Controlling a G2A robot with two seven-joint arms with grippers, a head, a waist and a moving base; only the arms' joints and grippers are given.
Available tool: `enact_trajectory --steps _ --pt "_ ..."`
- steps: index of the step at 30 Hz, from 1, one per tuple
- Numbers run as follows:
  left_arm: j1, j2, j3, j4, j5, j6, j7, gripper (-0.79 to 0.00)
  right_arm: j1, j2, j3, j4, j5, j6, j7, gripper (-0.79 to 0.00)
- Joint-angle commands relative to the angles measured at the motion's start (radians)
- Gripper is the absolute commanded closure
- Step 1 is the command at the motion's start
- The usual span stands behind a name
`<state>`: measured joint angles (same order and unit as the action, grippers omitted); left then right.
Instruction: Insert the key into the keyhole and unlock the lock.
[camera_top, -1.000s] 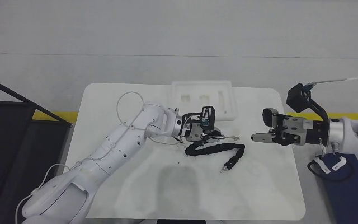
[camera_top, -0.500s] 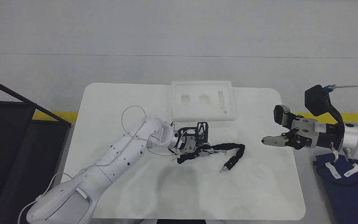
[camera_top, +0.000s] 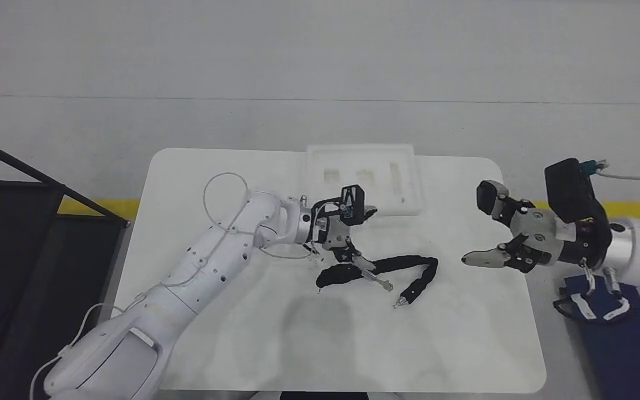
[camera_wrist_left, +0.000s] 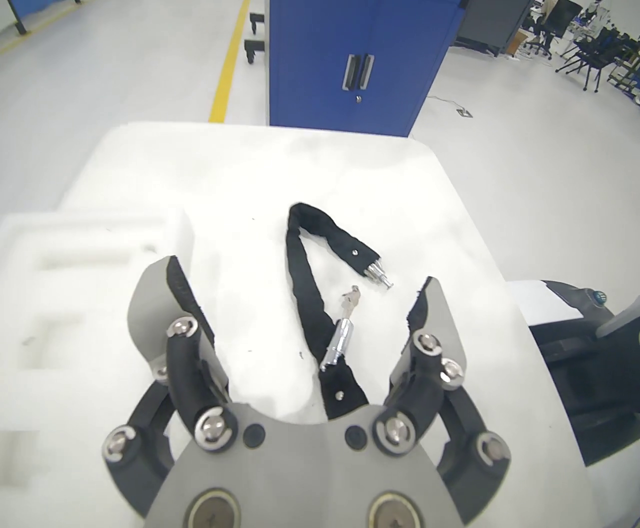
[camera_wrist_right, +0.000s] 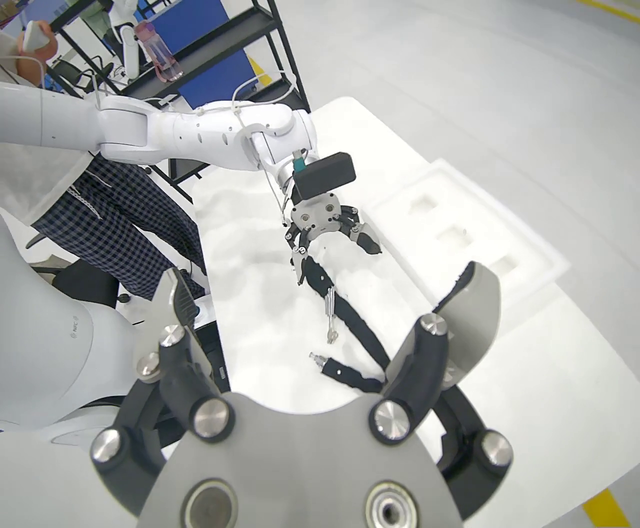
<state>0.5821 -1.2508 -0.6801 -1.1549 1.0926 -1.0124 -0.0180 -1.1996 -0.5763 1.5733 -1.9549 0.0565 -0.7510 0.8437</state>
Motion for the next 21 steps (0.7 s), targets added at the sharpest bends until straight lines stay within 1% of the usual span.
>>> enact_trajectory --steps 1,5,8,12,16,21 --pt "-0.008 0.016 -0.035 -0.033 0.024 0.000 0.041 -0.785 0.027 -0.007 -0.029 0.022 -0.037 -0.028 -0.056 -0.785" --pt "-0.019 0.053 -0.092 -0.113 0.083 0.000 0.152 -0.785 0.101 -0.023 -0.085 0.067 -0.120 -0.059 -0.139 -0.785" --pt "-0.032 0.089 -0.131 -0.122 0.168 0.000 0.229 -0.785 0.155 -0.034 -0.125 0.101 -0.189 -0.078 -0.172 -0.785" --pt "-0.047 0.134 -0.190 -0.127 0.265 0.000 0.330 -0.785 0.217 -0.044 -0.159 0.145 -0.257 -0.076 -0.191 -0.785" --pt "-0.059 0.178 -0.243 -0.143 0.336 0.000 0.386 -0.785 0.245 -0.050 -0.172 0.182 -0.292 -0.077 -0.219 -0.785" --pt "-0.044 0.230 -0.289 -0.194 0.357 0.000 0.394 -0.785 0.260 -0.055 -0.177 0.209 -0.332 -0.098 -0.248 -0.785"
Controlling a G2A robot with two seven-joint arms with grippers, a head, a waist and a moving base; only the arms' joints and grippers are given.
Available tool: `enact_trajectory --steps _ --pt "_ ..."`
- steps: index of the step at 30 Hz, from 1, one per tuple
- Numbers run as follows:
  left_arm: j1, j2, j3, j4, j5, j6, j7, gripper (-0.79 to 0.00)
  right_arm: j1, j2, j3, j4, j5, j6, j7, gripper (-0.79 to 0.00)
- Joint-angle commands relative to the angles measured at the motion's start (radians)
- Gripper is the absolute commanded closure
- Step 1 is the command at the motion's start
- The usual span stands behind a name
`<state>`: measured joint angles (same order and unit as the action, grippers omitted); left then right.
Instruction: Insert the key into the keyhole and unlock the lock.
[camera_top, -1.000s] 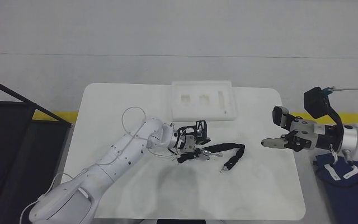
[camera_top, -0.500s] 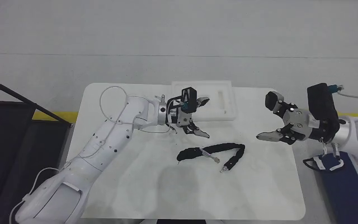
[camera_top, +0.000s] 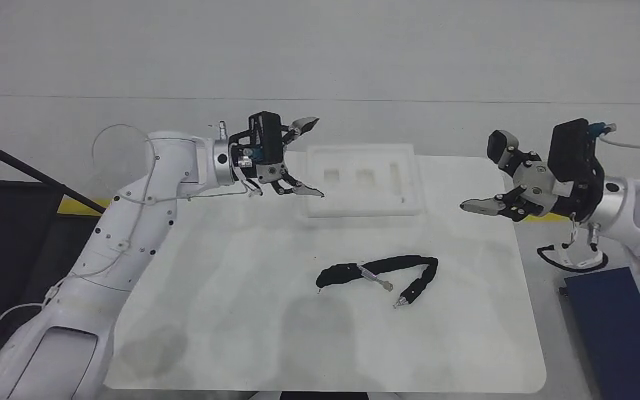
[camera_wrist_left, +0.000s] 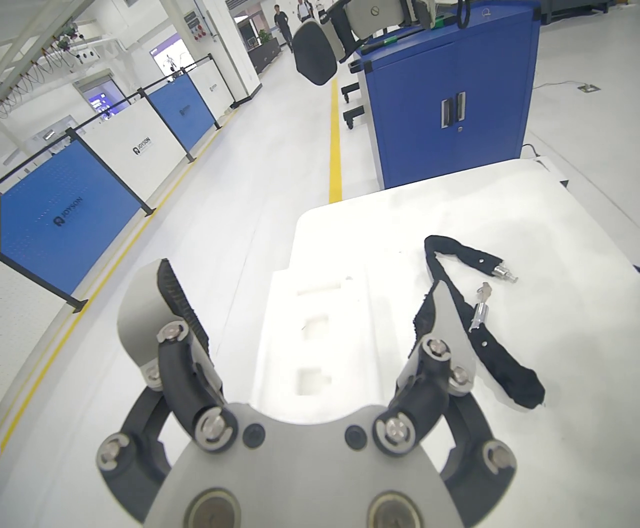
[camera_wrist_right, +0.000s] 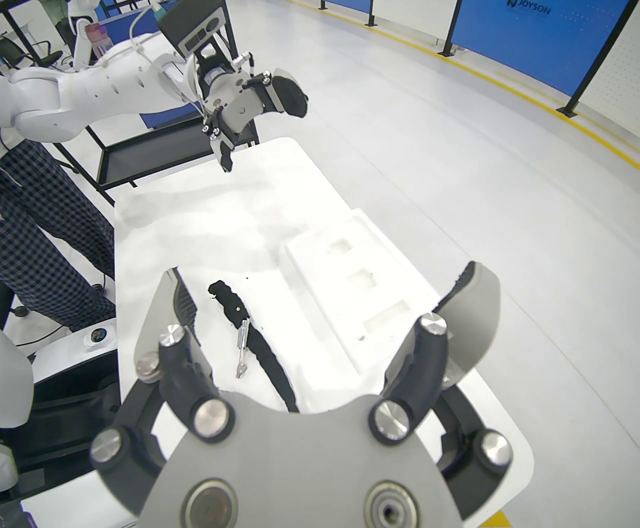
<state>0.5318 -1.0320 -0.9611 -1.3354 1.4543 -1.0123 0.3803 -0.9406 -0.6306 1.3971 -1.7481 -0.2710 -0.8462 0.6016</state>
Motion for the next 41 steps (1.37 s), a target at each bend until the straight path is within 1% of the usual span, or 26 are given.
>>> enact_trajectory --steps 1,9,12,15,41 --pt "0.013 0.022 -0.015 -0.026 -0.013 0.000 -0.012 -0.785 0.004 -0.002 0.000 0.006 -0.012 -0.007 -0.012 -0.785" --pt "0.086 0.112 -0.098 -0.157 -0.130 0.000 -0.128 -0.785 0.004 -0.007 0.006 0.023 -0.050 -0.004 -0.056 -0.785" --pt "0.107 0.136 -0.116 -0.195 -0.169 0.000 -0.162 -0.785 0.003 -0.008 0.011 0.019 -0.069 0.002 -0.066 -0.785" --pt "0.120 0.154 -0.130 -0.217 -0.191 0.000 -0.180 -0.785 0.002 -0.009 0.014 0.018 -0.076 0.005 -0.073 -0.785" --pt "0.120 0.154 -0.130 -0.217 -0.191 0.000 -0.180 -0.785 0.002 -0.009 0.014 0.018 -0.076 0.005 -0.073 -0.785"
